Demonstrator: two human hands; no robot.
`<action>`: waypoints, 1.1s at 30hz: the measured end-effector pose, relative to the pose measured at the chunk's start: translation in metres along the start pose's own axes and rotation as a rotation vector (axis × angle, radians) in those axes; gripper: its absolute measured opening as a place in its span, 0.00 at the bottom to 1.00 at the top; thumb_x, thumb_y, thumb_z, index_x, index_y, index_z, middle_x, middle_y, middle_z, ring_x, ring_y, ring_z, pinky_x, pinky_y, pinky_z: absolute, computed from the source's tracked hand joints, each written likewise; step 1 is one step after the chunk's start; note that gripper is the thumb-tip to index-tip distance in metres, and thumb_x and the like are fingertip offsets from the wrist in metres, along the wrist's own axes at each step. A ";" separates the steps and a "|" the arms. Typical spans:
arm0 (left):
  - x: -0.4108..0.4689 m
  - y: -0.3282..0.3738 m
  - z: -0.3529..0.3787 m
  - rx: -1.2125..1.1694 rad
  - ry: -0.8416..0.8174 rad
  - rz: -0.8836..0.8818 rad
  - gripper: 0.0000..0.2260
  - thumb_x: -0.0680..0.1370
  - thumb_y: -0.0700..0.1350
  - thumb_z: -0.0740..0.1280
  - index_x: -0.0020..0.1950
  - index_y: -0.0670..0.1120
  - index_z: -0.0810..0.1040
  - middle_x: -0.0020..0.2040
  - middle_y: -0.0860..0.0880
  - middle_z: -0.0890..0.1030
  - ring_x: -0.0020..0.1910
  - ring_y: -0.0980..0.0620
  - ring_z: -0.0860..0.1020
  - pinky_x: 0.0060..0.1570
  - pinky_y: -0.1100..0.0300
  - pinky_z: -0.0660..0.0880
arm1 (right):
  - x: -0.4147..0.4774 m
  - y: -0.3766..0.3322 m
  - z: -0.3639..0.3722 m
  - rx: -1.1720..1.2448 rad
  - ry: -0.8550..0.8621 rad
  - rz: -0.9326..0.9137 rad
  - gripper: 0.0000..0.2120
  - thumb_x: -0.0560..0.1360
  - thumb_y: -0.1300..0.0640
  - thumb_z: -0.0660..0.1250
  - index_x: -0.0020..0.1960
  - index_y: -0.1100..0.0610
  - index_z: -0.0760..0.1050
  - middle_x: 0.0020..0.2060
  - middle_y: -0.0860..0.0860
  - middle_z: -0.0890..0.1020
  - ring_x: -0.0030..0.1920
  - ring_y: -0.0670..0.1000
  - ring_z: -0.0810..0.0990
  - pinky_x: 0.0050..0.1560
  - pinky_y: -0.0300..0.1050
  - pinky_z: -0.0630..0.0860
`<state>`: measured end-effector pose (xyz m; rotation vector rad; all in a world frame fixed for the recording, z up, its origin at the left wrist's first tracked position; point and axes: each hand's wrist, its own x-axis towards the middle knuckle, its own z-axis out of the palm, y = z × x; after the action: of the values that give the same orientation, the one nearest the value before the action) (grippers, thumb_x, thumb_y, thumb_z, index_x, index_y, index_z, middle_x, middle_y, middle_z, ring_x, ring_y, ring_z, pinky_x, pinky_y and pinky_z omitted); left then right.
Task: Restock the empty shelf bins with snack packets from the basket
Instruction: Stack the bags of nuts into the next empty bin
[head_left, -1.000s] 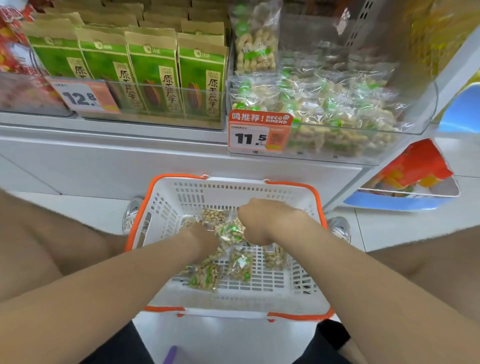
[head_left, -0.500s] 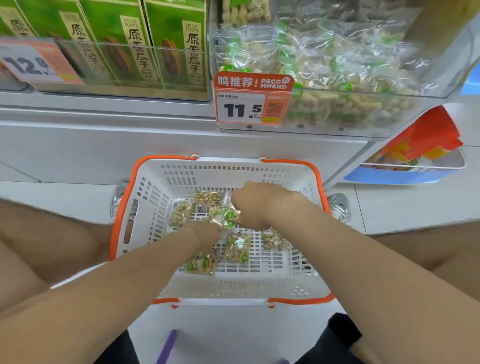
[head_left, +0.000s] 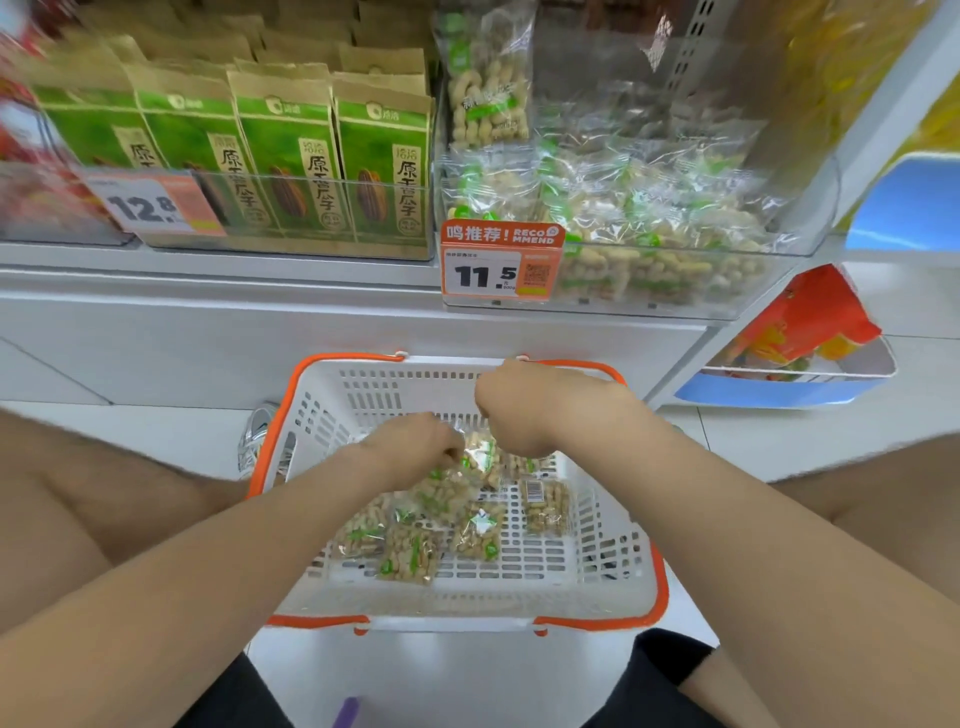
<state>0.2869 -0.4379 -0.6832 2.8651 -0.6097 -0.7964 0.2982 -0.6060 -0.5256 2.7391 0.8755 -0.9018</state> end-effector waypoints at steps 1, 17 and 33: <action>-0.004 0.003 -0.010 -0.063 0.076 0.006 0.07 0.85 0.44 0.65 0.56 0.51 0.82 0.52 0.51 0.84 0.52 0.49 0.80 0.48 0.53 0.77 | -0.005 0.002 -0.006 -0.005 0.008 0.011 0.14 0.78 0.69 0.60 0.37 0.56 0.63 0.37 0.54 0.69 0.33 0.54 0.66 0.33 0.47 0.65; -0.093 0.071 -0.177 -0.395 1.208 0.164 0.07 0.83 0.44 0.65 0.46 0.50 0.79 0.37 0.57 0.78 0.35 0.55 0.77 0.34 0.51 0.74 | -0.089 0.035 -0.091 0.863 0.332 0.155 0.09 0.79 0.54 0.70 0.56 0.58 0.78 0.46 0.56 0.87 0.46 0.55 0.88 0.50 0.53 0.85; -0.041 0.035 -0.282 0.059 0.959 -0.029 0.17 0.81 0.48 0.63 0.70 0.48 0.74 0.67 0.47 0.71 0.69 0.44 0.67 0.67 0.42 0.63 | -0.021 0.102 -0.176 1.563 0.969 0.275 0.10 0.81 0.63 0.67 0.57 0.61 0.67 0.49 0.56 0.74 0.45 0.55 0.78 0.47 0.51 0.78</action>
<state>0.3877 -0.4550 -0.4151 2.8253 -0.4341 0.6104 0.4309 -0.6491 -0.3764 4.5310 -0.6603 0.0766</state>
